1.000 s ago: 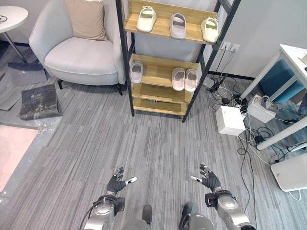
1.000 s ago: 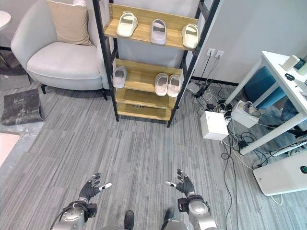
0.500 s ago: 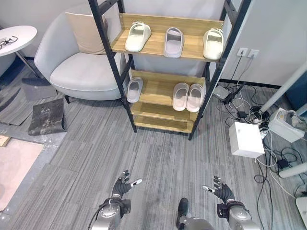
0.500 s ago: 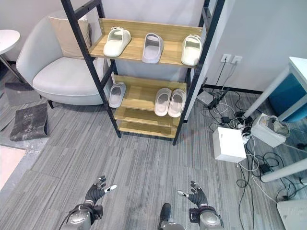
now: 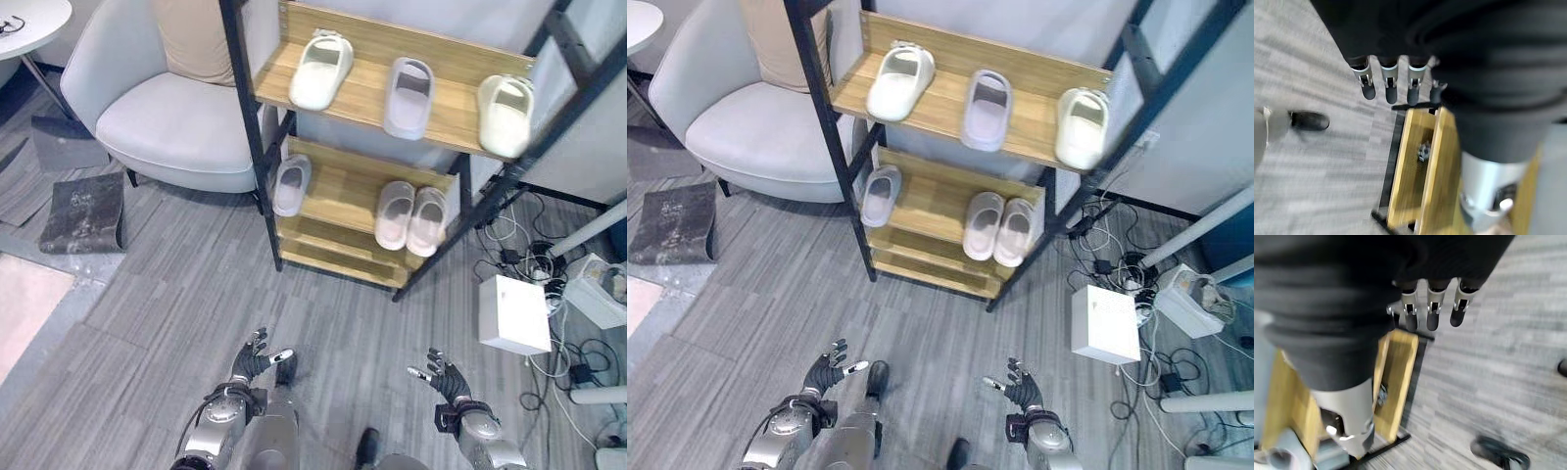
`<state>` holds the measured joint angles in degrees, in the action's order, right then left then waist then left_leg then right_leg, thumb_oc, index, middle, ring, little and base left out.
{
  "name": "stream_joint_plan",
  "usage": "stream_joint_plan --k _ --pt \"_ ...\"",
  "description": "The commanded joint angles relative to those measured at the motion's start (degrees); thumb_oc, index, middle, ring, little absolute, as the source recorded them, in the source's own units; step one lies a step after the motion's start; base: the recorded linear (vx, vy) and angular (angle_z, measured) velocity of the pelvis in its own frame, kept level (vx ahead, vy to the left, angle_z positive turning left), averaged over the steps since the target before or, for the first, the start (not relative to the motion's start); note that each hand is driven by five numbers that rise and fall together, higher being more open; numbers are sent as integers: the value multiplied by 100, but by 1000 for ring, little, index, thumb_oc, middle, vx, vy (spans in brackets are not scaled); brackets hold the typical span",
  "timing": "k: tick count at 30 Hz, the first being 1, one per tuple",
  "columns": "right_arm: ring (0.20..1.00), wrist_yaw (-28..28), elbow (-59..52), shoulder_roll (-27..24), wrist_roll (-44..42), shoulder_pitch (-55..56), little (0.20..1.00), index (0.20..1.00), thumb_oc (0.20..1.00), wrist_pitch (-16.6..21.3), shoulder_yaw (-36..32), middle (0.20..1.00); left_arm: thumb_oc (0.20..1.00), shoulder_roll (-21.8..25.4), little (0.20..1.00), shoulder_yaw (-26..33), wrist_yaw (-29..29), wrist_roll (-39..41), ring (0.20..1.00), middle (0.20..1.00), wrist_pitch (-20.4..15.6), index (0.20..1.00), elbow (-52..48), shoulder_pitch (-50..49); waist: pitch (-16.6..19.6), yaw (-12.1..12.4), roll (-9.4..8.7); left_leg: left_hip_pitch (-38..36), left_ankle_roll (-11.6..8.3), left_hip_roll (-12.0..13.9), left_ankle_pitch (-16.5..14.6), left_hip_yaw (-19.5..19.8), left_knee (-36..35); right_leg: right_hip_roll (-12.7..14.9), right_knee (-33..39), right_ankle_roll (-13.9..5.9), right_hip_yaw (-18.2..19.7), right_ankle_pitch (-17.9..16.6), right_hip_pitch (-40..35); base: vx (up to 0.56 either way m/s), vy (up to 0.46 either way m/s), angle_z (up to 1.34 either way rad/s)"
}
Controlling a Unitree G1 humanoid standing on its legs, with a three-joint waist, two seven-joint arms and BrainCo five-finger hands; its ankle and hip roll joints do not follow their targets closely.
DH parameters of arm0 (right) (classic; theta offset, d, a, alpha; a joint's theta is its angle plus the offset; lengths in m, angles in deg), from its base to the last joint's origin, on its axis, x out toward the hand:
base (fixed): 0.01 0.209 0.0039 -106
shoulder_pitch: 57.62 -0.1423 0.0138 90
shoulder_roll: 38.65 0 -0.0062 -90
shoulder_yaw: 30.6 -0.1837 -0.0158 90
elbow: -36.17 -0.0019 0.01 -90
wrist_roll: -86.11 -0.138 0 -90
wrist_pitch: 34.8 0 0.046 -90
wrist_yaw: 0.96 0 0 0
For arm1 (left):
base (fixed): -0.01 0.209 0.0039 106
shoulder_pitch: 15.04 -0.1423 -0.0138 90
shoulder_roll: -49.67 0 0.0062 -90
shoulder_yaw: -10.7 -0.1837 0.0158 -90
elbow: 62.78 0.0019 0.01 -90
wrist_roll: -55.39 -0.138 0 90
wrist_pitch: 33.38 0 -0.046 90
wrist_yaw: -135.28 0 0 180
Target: Arrange the slippers neatly on the shoe rack.
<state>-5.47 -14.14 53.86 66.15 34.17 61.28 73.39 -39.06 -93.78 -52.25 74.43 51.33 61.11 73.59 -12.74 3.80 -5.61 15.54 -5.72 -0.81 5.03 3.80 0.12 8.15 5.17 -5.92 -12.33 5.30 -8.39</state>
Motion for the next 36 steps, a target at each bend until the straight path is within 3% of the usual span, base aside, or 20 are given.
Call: stream_joint_plan --k 1,6,7,9,10,11,12,14,15,17,18,19,21,22,31,36 --pt "1000 -21 -261 -173 124 -213 1000 1000 1000 230 -112 1000 1000 86 1000 -32 -45 -75 1000 1000 -199 1000 -257 -140 173 143 -29 -380 200 155 393 159 -366 -734 -60 145 -49 -101 0 332 205 -51" --pt "1000 17 -271 -43 176 -365 1000 1000 1000 190 -19 1000 1000 145 1000 -5 -52 -19 1000 1000 -198 1000 -195 -235 315 262 -174 -549 436 -2 116 -73 -224 -557 -725 -61 69 3 141 241 192 -41" --pt "1000 33 -251 -20 196 -389 1000 1000 1000 179 -12 1000 1000 142 1000 13 -61 15 1000 1000 -203 1000 -221 -259 316 290 -181 -588 520 -36 -17 -134 -135 -484 -1098 -177 35 -47 285 128 150 -57" --pt "1000 64 -260 11 241 -407 1000 1000 1000 135 -16 1000 1000 154 1000 12 -57 63 1000 1000 -208 1000 -261 -275 264 288 -143 -752 646 -69 -215 -231 -28 -255 -1905 -443 -128 -442 651 151 165 -60" --pt "1000 63 -261 10 242 -407 1000 1000 1000 134 -16 1000 1000 154 1000 12 -57 63 1000 1000 -208 1000 -261 -275 265 291 -146 -748 649 -73 -218 -235 -23 -248 -1925 -447 -123 -432 662 188 196 -31" --pt "1000 87 -292 23 285 -365 1000 1000 1000 122 -58 1000 1000 145 1000 -13 -41 83 1000 1000 -227 1000 -310 -294 184 210 -56 -1004 769 -110 -366 -269 11 -2 -2690 -671 -270 -1043 939 284 286 -15" --pt "1000 77 -280 23 326 -306 1000 1000 1000 120 -108 1000 1000 133 1000 -57 -17 76 1000 1000 -231 1000 -345 -294 82 132 72 -1252 863 -122 -508 -294 17 173 -3348 -687 -391 -1264 1100 282 284 -4" --pt "1000 49 -266 33 356 -270 1000 1000 1000 105 -143 1000 1000 127 1000 -76 -14 78 1000 1000 -233 1000 -367 -294 55 82 140 -1412 887 -100 -551 -286 -61 277 -3455 -661 -523 -1348 1316 279 156 17" --pt "1000 51 -244 19 357 -194 1000 1000 1000 80 -203 1000 1000 106 1000 -102 25 77 1000 1000 -233 1000 -344 -265 39 0 154 -1659 850 -123 -613 -270 -227 462 -2841 -580 -848 -1272 1382 403 92 18" --pt "1000 48 -225 -14 296 -169 1000 1000 1000 74 -239 1000 1000 124 1000 -148 52 68 1000 1000 -222 1000 -331 -197 0 -57 108 -1729 792 -200 -656 -221 -248 468 -1939 -524 -899 -1243 1418 290 -18 4" --pt "1000 49 -224 -14 296 -168 1000 1000 1000 75 -240 1000 1000 124 1000 -150 52 68 1000 1000 -223 1000 -328 -196 -12 -59 120 -1750 786 -185 -665 -213 -251 447 -1902 -521 -914 -1252 1379 380 -101 29" --pt "1000 13 -328 -30 290 -114 1000 1000 1000 66 -271 1000 1000 123 1000 -118 79 -26 1000 1000 -203 1000 -338 -175 2 -140 96 -1918 676 -158 -770 -174 -315 472 -828 -592 -996 -1500 1449 368 -94 46" --pt "1000 4 -392 -23 321 -95 1000 1000 1000 57 -261 1000 1000 128 1000 -59 94 -86 1000 1000 -216 1000 -345 -183 9 -159 84 -1992 636 -152 -862 -167 -288 473 -614 -625 -1004 -1630 1475 394 -93 50" --pt "1000 15 -351 -17 331 -80 1000 1000 1000 47 -256 1000 1000 108 1000 -49 139 -130 1000 1000 -218 1000 -264 -195 74 -141 44 -2083 596 -158 -995 -177 -273 409 -394 -572 -1065 -1489 1326 256 -61 31" --pt "1000 10 -378 -115 282 -74 1000 1000 1000 116 -210 1000 1000 67 1000 -50 102 -140 1000 1000 -183 1000 -295 -218 312 -97 56 -2143 395 19 -1173 -142 -90 51 -136 -291 -1134 -1073 936 196 -76 7" --pt "1000 52 -349 -182 258 -88 1000 1000 1000 148 -145 1000 1000 45 1000 -56 95 -114 1000 1000 -207 1000 -286 -222 323 -42 97 -2011 193 121 -1081 -135 573 -116 -32 -137 -1166 -890 780 85 -91 -22"
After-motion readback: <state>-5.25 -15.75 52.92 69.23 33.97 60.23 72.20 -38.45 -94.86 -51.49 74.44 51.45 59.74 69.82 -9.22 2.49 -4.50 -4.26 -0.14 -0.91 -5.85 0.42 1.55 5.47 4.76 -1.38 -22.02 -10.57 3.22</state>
